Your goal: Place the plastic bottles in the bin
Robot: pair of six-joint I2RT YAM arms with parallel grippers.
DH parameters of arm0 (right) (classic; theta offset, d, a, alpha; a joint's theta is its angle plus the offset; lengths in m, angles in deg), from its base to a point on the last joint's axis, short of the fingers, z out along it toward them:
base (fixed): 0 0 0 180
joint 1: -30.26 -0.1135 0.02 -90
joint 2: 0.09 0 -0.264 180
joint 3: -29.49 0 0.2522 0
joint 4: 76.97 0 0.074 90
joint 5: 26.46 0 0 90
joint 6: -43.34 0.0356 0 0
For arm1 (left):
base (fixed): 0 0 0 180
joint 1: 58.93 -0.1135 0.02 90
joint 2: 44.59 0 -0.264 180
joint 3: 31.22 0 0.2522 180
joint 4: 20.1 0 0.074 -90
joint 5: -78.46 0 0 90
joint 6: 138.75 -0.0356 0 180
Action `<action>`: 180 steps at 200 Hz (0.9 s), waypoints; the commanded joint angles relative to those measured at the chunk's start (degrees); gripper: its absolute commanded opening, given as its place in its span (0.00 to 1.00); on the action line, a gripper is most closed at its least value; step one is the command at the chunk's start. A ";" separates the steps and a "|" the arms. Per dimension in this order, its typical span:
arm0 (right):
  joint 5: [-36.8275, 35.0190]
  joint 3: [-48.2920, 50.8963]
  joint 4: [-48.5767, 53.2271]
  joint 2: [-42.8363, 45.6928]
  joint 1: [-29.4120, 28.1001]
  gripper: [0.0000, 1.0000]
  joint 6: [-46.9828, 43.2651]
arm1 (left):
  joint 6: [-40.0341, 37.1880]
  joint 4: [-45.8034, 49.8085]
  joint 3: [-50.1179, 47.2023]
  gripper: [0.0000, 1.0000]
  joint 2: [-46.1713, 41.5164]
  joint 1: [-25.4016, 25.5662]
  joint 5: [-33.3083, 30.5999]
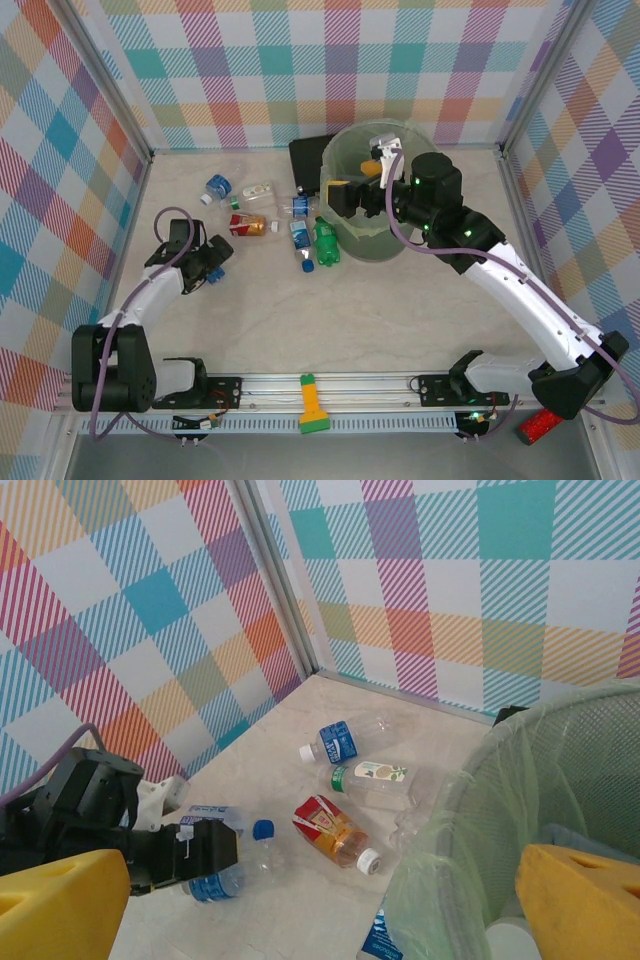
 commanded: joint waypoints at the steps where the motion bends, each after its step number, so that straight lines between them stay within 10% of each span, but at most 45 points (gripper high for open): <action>1: 0.82 0.19 -2.31 -0.36 -0.52 0.99 1.30 | 1.77 1.25 -1.40 1.00 -3.34 1.61 4.89; 60: 0.91 -0.03 -2.46 -0.97 -0.61 0.99 1.72 | 5.04 0.23 -4.22 1.00 -7.72 6.48 9.21; 180: 0.76 0.40 -1.64 0.19 -1.01 0.99 1.95 | -4.00 -1.10 1.84 1.00 0.46 5.35 -6.62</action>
